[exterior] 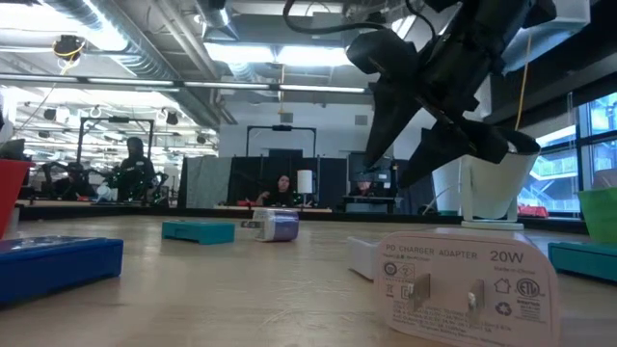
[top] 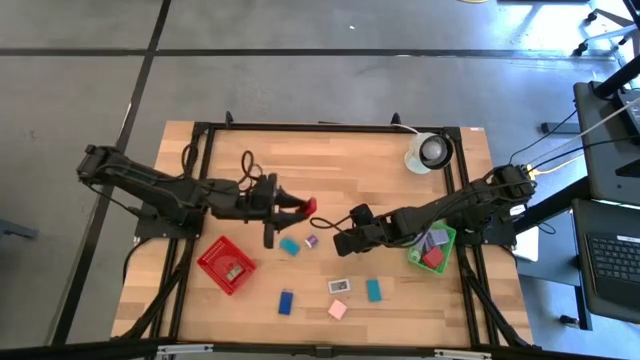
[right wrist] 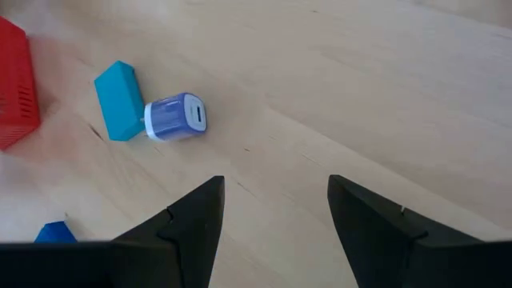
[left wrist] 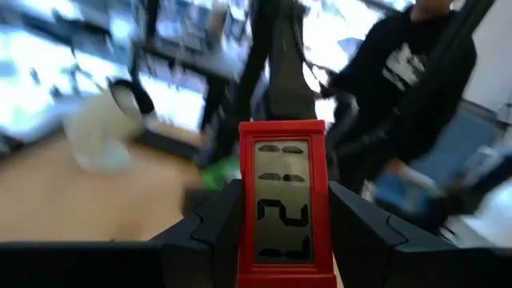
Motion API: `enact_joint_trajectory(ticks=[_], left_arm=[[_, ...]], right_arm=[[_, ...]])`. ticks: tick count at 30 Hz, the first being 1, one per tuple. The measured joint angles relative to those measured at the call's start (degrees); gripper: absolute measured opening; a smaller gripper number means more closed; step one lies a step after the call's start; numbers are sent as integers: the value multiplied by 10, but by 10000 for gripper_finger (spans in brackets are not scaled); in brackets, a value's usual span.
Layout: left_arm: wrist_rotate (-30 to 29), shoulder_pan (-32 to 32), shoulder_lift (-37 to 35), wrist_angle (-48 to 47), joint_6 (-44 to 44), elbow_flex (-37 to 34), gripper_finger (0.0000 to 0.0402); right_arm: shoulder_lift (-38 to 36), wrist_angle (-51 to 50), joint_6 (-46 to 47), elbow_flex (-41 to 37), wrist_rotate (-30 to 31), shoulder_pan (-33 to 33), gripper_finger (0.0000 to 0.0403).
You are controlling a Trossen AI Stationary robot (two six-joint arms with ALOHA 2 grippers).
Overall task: Pick & Place Office items
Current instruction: Put the red digital clock into the red bin
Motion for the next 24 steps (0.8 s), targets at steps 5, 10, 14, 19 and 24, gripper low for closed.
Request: enact_joint_trajectory(ticks=[5,10,14,19,24], left_arm=[[41,-3,-33,-189,-130,0,149],[110,-37,-55,-408,-274,0,151],[138,-102,-58,-567,-350,0,151],[173,-177,-49,-676,-426,-1,151],[201,-227,-39,-673,-485,-42,151]], right_arm=[[0,0,-8,0,0,-3,226],[0,0,-9,0,2,-3,226],[0,0,-9,0,2,-3,226],[0,0,-9,0,0,-3,226],[0,1,-9,0,0,-3,226]])
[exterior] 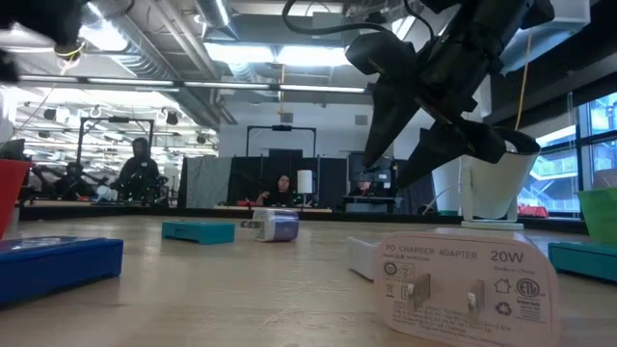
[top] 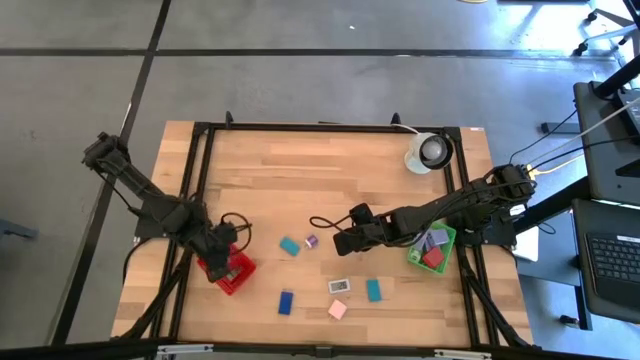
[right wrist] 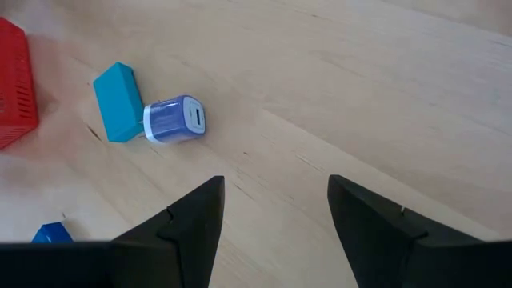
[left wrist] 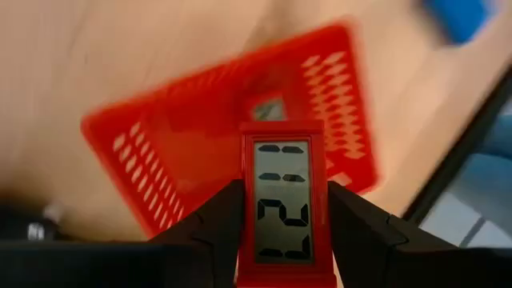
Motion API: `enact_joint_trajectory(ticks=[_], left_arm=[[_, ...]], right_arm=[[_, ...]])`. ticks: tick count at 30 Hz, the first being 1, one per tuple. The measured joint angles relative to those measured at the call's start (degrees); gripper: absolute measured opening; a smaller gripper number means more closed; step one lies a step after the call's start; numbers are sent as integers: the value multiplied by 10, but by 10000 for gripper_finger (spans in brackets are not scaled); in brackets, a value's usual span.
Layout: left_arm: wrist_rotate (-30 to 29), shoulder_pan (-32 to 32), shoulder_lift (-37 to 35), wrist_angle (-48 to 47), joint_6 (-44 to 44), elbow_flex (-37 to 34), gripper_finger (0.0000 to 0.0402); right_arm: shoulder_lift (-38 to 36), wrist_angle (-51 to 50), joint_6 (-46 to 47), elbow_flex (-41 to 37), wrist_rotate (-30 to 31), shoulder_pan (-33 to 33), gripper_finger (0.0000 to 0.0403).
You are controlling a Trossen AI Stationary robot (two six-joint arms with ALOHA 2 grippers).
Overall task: Pick & Place Office items
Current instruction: Put the red digital clock into the red bin
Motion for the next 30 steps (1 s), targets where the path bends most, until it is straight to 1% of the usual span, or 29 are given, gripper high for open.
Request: enact_joint_trajectory(ticks=[4,8,12,19,26,30], left_arm=[[12,-17,10,-1,-48,-45,152],[-4,-15,11,14,-93,-78,152],[-8,-16,11,29,-112,-95,153],[-8,-15,11,39,-122,-98,174],[31,-15,8,55,-118,-96,199],[31,-15,8,57,-113,-84,202]], right_arm=[[0,2,0,0,0,0,226],[0,2,0,0,0,0,227],[0,4,-1,0,0,0,227],[0,5,0,0,-2,0,227],[0,6,0,0,-3,0,227],[0,6,0,0,-2,0,227]])
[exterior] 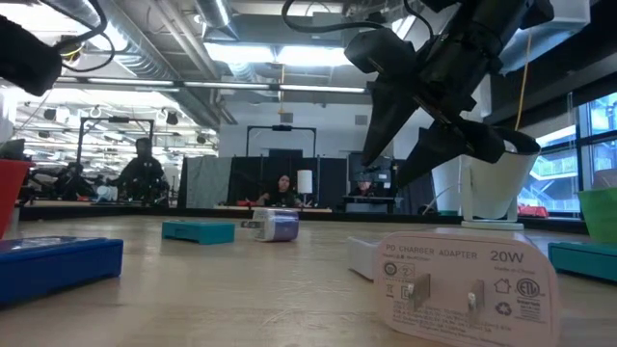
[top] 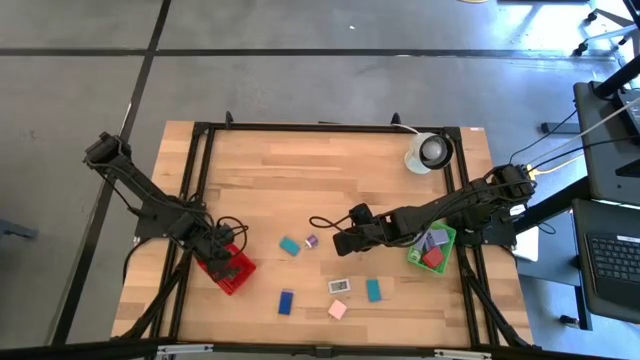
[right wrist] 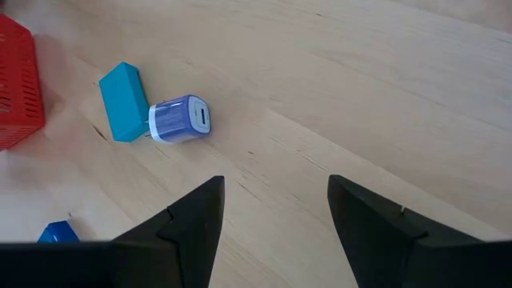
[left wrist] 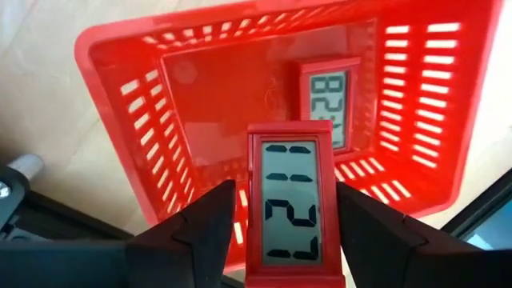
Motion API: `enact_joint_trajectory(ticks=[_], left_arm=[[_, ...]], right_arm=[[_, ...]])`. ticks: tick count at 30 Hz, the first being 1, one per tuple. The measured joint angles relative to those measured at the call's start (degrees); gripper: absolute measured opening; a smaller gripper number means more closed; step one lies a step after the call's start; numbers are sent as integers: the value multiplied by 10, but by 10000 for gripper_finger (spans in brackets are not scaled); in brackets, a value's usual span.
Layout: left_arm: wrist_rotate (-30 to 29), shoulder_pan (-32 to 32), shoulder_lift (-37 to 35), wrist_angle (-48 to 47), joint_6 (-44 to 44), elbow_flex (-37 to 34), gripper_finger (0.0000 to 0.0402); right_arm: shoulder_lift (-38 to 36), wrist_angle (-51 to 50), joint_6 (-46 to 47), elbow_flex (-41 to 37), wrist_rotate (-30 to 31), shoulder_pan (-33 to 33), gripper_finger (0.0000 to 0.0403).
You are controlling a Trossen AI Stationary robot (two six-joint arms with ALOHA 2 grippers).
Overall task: Pick & Place Office items
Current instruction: Put the red digital clock into the red bin, then put the left light blue digital clock into the red bin
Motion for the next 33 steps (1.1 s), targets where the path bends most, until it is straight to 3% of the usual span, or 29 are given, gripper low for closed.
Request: enact_joint_trajectory(ticks=[6,14,21,27,33], left_arm=[[-4,0,0,-5,-10,4,207],[-6,5,0,-2,-24,4,245],[41,63,-9,107,42,4,257],[4,108,-13,303,205,4,257],[-176,135,3,416,469,5,254]], right_arm=[[0,0,0,0,0,0,227],[0,0,-2,0,0,0,226],[0,0,-2,0,2,0,226],[0,0,-2,0,2,0,226],[0,0,-2,0,2,0,226]])
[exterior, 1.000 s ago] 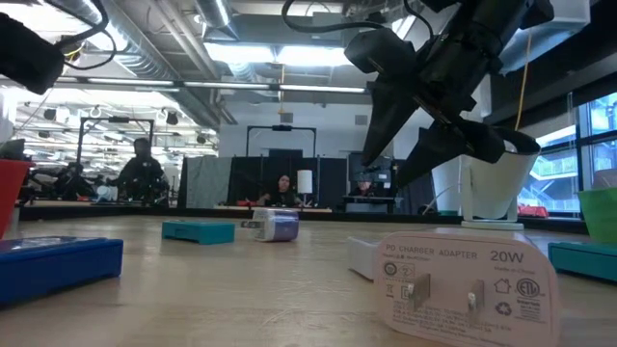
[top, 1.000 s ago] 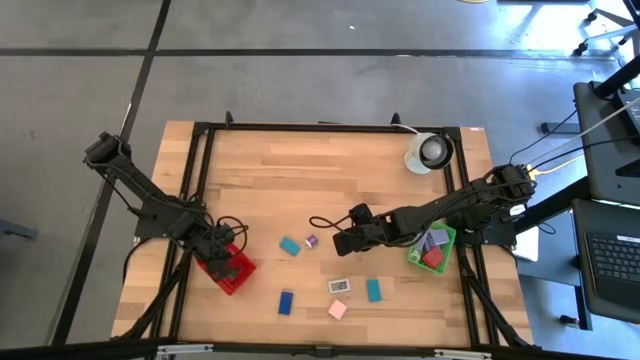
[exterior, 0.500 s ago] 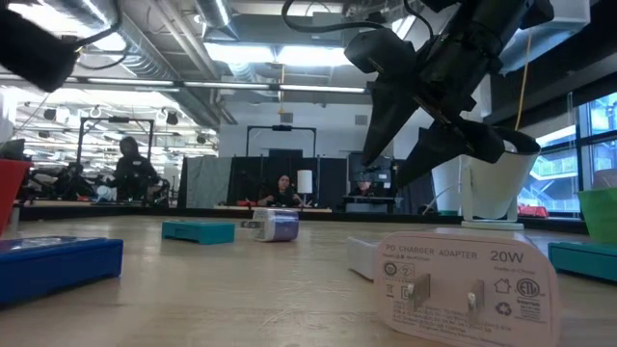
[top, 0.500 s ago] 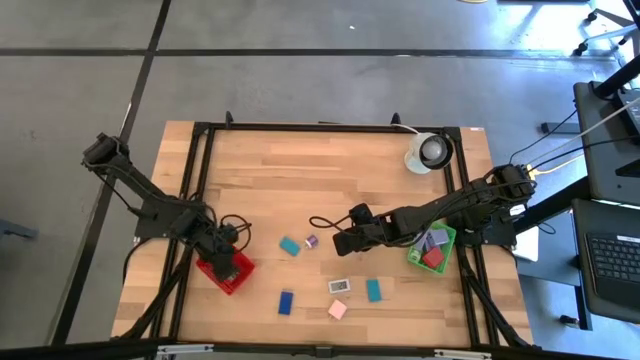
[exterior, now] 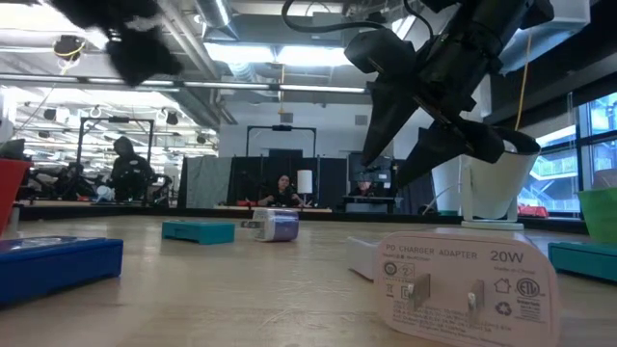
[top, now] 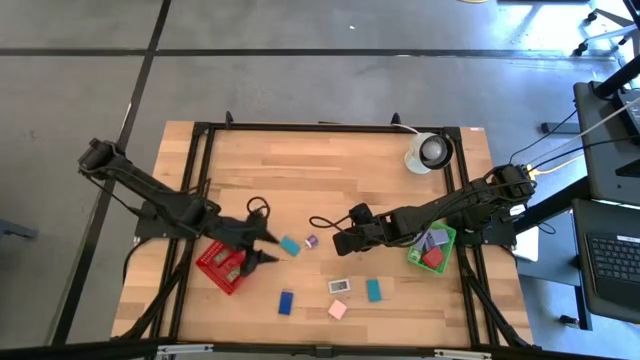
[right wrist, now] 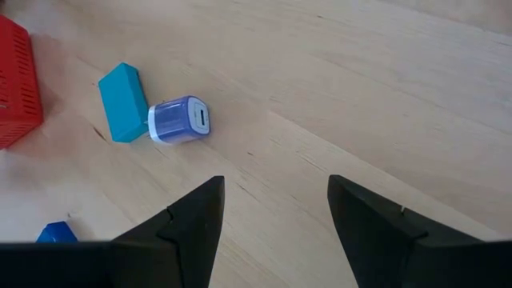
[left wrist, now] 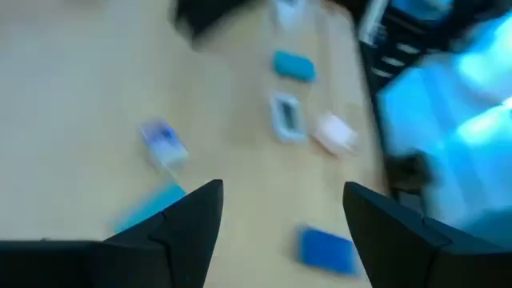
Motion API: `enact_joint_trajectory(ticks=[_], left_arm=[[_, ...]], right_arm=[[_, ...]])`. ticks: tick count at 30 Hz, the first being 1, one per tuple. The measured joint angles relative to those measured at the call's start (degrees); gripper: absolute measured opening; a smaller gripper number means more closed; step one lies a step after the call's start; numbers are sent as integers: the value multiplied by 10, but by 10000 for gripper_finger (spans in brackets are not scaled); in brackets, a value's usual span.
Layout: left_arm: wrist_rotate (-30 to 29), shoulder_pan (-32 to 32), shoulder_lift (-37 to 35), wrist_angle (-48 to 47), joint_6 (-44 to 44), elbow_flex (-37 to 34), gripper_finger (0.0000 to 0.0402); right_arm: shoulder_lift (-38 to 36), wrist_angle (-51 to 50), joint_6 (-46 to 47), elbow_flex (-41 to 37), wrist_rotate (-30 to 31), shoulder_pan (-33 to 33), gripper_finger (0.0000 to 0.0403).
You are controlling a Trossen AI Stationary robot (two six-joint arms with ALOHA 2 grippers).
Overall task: Pick & Place Office items
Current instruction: Put the left light blue digital clock into the red bin
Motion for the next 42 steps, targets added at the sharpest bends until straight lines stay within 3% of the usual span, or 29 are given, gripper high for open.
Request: enact_joint_trajectory(ticks=[2,7,11,17,26,31,37,42], left_arm=[[-27,7,8,10,77,0,254],[-21,16,46,16,258,0,254],[-18,28,95,18,336,0,254],[-16,53,175,28,388,0,254],[46,86,267,85,418,0,253],[44,104,297,103,437,0,253],[88,115,313,111,432,1,250],[98,114,314,117,432,0,208]], right_arm=[[0,0,0,0,0,0,226],[0,0,-2,0,-1,1,226],[0,0,-16,0,-2,1,226],[0,0,-29,0,-2,1,226],[0,0,-44,0,-2,1,226],[0,0,-47,0,-1,0,226],[0,0,-49,0,0,0,226],[0,0,-61,0,0,0,226]])
